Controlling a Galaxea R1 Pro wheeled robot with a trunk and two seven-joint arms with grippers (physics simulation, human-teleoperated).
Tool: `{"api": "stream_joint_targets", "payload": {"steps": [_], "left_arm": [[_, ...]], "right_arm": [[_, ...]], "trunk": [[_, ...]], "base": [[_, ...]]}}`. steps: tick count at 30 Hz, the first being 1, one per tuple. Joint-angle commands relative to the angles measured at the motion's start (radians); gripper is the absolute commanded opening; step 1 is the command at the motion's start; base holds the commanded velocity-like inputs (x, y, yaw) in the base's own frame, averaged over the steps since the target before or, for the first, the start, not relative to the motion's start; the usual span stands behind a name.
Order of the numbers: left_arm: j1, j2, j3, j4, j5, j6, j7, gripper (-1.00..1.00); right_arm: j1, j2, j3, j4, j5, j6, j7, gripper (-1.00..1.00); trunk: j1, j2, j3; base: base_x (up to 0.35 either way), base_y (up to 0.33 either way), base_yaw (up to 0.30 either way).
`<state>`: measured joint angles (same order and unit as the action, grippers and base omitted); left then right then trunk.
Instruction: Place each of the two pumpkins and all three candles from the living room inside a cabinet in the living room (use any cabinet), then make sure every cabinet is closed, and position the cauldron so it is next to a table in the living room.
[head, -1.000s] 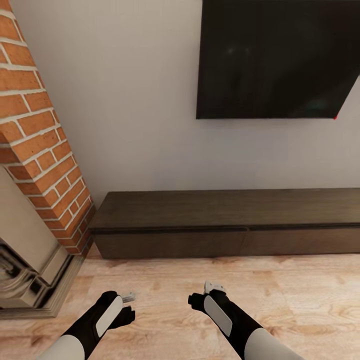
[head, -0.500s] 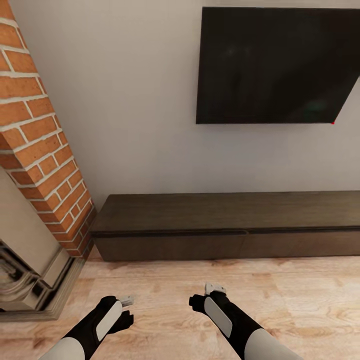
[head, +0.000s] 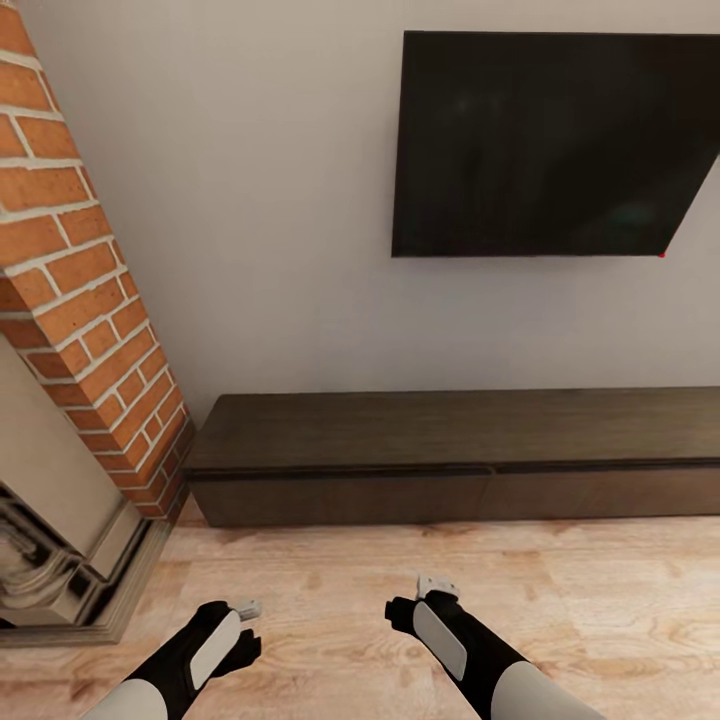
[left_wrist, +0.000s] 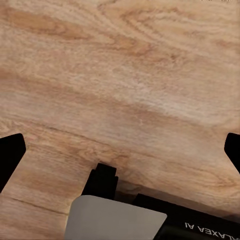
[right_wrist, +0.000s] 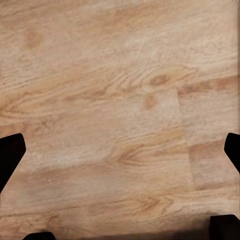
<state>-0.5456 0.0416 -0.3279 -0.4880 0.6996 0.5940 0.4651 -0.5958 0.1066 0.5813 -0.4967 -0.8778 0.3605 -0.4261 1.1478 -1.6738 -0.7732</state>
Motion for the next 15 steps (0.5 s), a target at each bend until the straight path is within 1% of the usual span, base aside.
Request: {"api": "stream_joint_targets", "payload": {"steps": [1,15], "left_arm": [[0.0,0.001,-0.008,-0.001,0.011,0.001,0.009,1.0],[0.0,0.001,-0.008,0.002,0.011,-0.002,0.009,1.0]], "right_arm": [[-0.001,-0.001,0.006,-0.001,-0.007,0.001,-0.008,1.0],[-0.001,-0.001,0.008,0.001,0.0,-0.008,-0.007,1.0]], "trunk": [[-0.004,0.007,0.002],[-0.058,0.105,0.046]], "base": [[0.0,0.0,0.0],[0.0,0.0,0.0]]}}
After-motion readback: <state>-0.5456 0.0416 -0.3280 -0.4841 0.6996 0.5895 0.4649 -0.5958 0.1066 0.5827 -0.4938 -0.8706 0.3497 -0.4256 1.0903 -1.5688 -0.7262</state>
